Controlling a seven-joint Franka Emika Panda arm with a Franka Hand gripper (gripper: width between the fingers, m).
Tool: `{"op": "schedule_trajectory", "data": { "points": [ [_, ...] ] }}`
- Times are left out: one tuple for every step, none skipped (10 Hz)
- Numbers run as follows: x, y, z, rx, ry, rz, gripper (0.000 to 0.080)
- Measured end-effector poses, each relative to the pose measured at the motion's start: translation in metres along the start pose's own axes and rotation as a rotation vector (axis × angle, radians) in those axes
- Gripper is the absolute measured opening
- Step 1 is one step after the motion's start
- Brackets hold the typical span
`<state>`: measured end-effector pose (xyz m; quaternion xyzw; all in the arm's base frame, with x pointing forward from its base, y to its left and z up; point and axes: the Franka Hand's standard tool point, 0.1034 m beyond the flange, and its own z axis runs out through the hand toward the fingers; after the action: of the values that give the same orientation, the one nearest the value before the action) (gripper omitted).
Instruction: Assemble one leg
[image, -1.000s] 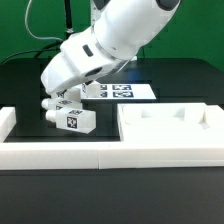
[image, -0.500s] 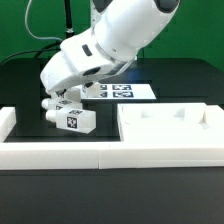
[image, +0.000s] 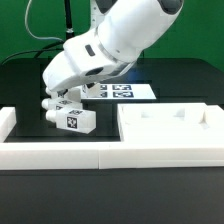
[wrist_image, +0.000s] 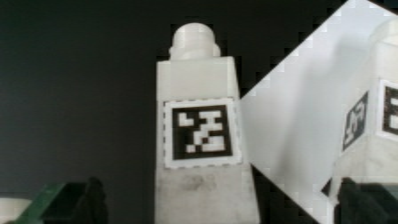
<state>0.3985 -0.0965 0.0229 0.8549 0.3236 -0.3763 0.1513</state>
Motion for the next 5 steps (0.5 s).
{"op": "schedule_trajectory", "data": {
  "points": [
    [0.0006,0.0018,0.002,0.0,0.01,-0.002,0.0648],
    [-0.0001,0.004,0.0071,0.003,0.021,0.0,0.0648],
    [0.0001,0.0044,0.0098,0.003,0.029,-0.001,0.0648],
    [0.0007,0.0037,0.0091,0.003,0.03,-0.003,0.0648],
    [0.001,0.0034,0.009,0.003,0.03,-0.005,0.0564]
  ]
}}
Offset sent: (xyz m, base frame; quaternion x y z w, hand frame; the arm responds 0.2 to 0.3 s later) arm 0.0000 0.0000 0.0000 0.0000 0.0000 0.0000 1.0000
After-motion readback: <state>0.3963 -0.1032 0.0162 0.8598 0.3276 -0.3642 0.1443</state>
